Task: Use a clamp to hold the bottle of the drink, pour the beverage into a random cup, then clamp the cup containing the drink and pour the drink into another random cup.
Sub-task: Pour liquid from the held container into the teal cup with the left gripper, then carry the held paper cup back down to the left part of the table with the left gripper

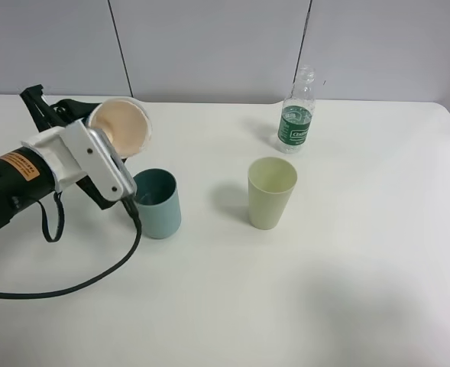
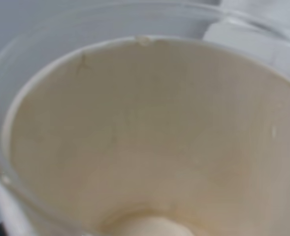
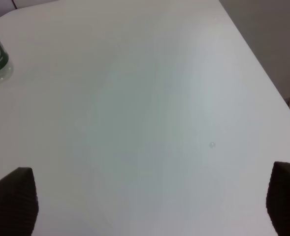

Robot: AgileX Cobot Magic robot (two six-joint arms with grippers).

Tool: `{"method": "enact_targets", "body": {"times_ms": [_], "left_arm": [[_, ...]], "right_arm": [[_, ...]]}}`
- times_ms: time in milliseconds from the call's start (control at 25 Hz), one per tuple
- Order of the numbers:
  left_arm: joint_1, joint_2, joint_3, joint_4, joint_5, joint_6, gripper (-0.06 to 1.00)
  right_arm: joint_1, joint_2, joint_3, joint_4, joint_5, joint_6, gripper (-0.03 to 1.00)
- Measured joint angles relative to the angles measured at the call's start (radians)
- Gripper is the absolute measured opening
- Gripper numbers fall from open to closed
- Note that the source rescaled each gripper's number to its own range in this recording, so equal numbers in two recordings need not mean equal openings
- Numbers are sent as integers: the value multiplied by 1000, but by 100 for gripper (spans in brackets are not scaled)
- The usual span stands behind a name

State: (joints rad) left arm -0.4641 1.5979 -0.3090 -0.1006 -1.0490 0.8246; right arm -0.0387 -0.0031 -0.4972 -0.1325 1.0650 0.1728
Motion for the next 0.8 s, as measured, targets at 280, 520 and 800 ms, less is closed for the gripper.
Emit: {"method": "enact_targets", "body": {"times_ms": [280,520,800], "left_arm": [[86,0,-1,21,-66,-361,3],[261,0,-1,183,-72,-545,3],[502,41,-1,407,-129,-874,3]], "right_arm": [[0,0,0,0,0,0,84],[0,0,0,0,0,0,84],[0,0,0,0,0,0,84]]}}
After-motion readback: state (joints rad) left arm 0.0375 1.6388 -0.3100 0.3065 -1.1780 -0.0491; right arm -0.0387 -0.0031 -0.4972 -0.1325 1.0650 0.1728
